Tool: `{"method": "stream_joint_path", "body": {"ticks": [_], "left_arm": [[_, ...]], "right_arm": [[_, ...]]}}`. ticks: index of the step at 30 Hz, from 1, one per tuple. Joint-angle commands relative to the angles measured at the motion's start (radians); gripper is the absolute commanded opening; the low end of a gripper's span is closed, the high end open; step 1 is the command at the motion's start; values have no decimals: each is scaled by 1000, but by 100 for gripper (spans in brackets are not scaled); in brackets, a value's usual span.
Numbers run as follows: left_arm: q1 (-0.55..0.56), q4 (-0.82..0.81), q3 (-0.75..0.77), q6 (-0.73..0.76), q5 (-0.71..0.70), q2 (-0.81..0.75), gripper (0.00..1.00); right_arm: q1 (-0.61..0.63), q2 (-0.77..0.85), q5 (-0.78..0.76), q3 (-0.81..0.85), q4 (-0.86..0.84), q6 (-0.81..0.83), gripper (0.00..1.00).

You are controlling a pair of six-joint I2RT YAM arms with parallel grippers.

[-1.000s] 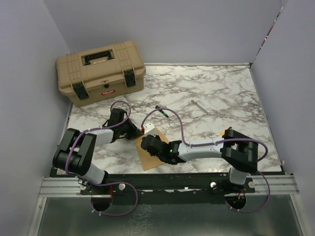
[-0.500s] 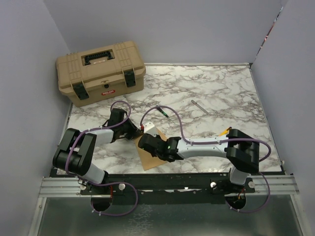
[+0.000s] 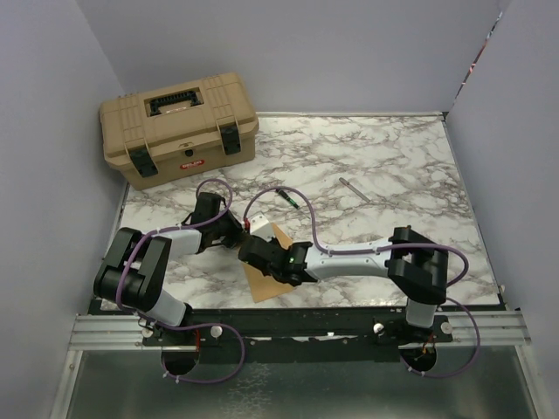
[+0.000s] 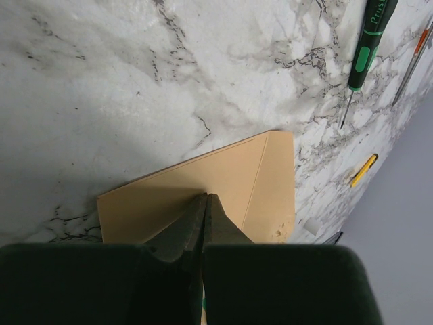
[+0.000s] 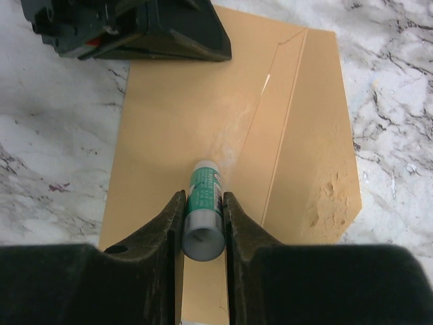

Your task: Place the letter into the envelope and seal it

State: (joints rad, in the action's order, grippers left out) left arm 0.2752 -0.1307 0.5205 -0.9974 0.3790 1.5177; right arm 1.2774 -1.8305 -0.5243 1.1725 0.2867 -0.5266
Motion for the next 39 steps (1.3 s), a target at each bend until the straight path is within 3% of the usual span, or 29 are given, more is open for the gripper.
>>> {"method": "stream_joint_path", "body": {"ticks": [1, 8, 27, 39], "left_arm": [[-4, 106, -49, 54, -127, 44, 0], [-3, 109, -48, 59, -126, 47, 0], [-4, 111, -41, 62, -134, 63, 0], [-4, 111, -39, 59, -136, 67, 0]], "right_arm": [[-27, -82, -32, -3, 14, -9, 0], [-62, -99, -43, 22, 15, 7, 0], [-35, 57, 170, -72, 113, -72, 0], [-36, 33, 200, -35, 183, -74, 0]]}}
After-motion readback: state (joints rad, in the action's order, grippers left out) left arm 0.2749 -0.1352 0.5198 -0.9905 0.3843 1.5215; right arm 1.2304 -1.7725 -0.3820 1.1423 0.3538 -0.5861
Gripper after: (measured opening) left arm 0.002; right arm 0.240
